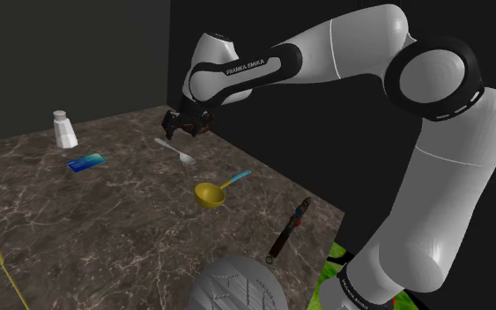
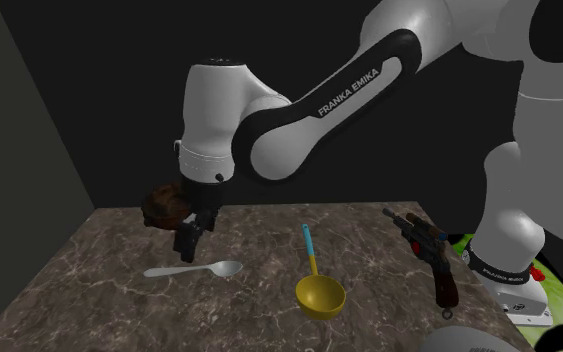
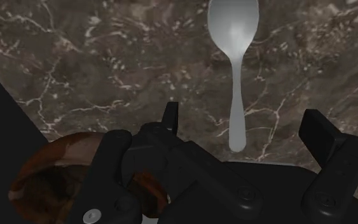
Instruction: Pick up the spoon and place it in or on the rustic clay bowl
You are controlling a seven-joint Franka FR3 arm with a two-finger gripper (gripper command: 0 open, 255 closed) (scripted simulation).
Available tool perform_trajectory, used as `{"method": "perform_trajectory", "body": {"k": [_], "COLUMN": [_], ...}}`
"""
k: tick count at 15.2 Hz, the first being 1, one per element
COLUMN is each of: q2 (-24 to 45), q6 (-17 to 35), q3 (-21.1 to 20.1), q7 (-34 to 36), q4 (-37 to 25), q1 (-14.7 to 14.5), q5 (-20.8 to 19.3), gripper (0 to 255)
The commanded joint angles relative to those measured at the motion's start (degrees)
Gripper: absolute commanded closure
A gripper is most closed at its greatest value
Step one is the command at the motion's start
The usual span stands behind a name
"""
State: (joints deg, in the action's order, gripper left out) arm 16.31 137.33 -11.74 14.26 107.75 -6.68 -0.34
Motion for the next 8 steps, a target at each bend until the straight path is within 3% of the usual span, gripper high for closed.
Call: {"method": "perform_trajectory", "body": {"k": [1, 8], "q2": [4.36, 8.20], "q6": [0.83, 3.83], "q3": [0.01, 0.43], "q7": [1.21, 1.79], "q4": [-4.07, -4.93], "q1": [-0.91, -1.58], "q5": [-0.71, -1.57], "gripper": [0, 0]}}
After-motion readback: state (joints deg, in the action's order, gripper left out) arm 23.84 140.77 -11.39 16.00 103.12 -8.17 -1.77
